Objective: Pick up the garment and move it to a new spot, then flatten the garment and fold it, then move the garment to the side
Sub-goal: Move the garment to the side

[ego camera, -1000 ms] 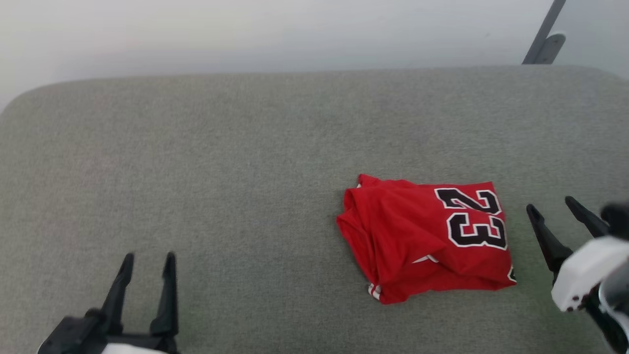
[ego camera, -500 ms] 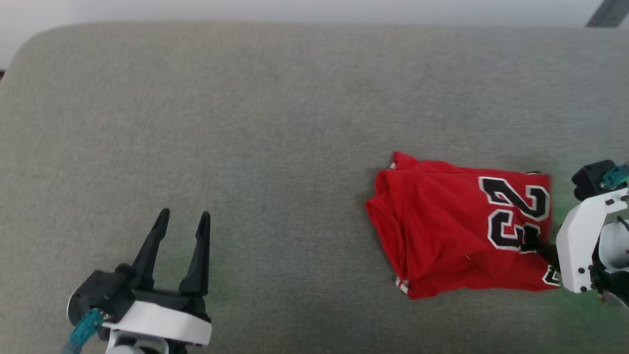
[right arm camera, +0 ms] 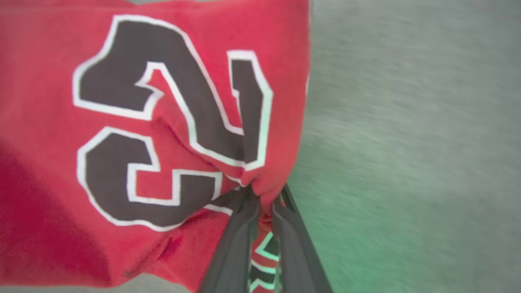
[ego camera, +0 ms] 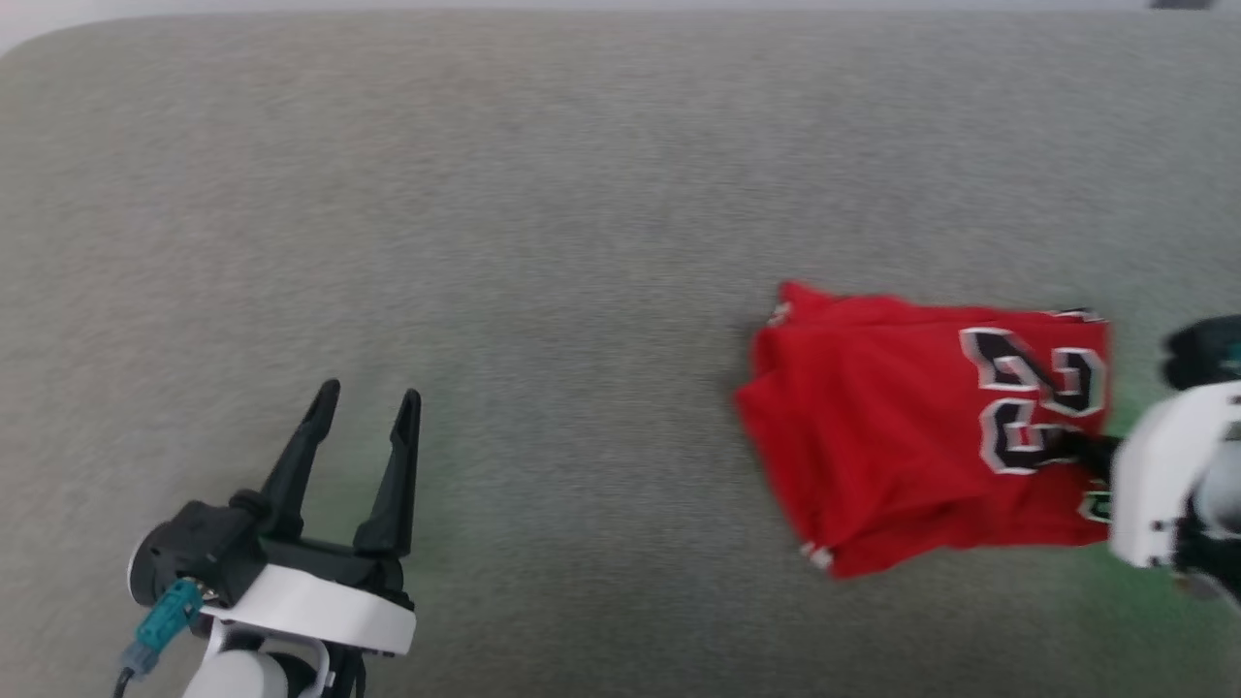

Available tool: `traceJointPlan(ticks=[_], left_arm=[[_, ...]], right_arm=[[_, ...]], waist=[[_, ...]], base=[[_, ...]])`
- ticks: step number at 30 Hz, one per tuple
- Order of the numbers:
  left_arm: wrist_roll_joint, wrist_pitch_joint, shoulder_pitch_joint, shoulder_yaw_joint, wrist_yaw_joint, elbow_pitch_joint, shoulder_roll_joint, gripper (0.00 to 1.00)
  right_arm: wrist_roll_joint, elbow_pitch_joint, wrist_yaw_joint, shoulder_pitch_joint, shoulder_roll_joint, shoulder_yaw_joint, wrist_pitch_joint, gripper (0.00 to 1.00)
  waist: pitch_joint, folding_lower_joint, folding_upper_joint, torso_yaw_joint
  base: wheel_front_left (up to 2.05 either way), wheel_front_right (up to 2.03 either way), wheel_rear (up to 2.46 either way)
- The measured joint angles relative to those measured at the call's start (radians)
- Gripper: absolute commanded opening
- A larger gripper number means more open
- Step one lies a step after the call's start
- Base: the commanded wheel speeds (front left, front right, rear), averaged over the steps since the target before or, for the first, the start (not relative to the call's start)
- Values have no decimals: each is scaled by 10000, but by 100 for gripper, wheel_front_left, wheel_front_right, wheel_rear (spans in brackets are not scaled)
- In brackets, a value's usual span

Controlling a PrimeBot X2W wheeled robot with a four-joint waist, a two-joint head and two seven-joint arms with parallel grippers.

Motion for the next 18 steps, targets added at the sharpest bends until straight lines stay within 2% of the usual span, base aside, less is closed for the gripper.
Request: traceJointPlan(ticks=[5,10,12,18], left_arm=[[2,2,-393,-184,-2,-261,276,100],[13,0,-1430,-541,0,-616,838,100],[-19,0,-2312,-832,-2,-784,1241,100],[-63,0,-3736,-1047,-2,-1170,1762,100]], right_arm=[[-293,90,-17,217,-449,-1383,-562,0],[-851,376,-17,-46,-834,-3089,-1032,0],[-1507,752,-17,-586,-1026,-4034,-1467,0],[-3020,1825,-17,-2066,-895,-5526,-2464,0]], waist=[[131,0,0,-700],[764,0,0,-1197],[1276,0,0,-1408],[2333,0,0,-1676]], base=[[0,0,0],[0,0,0],[0,0,0],[0,0,0]])
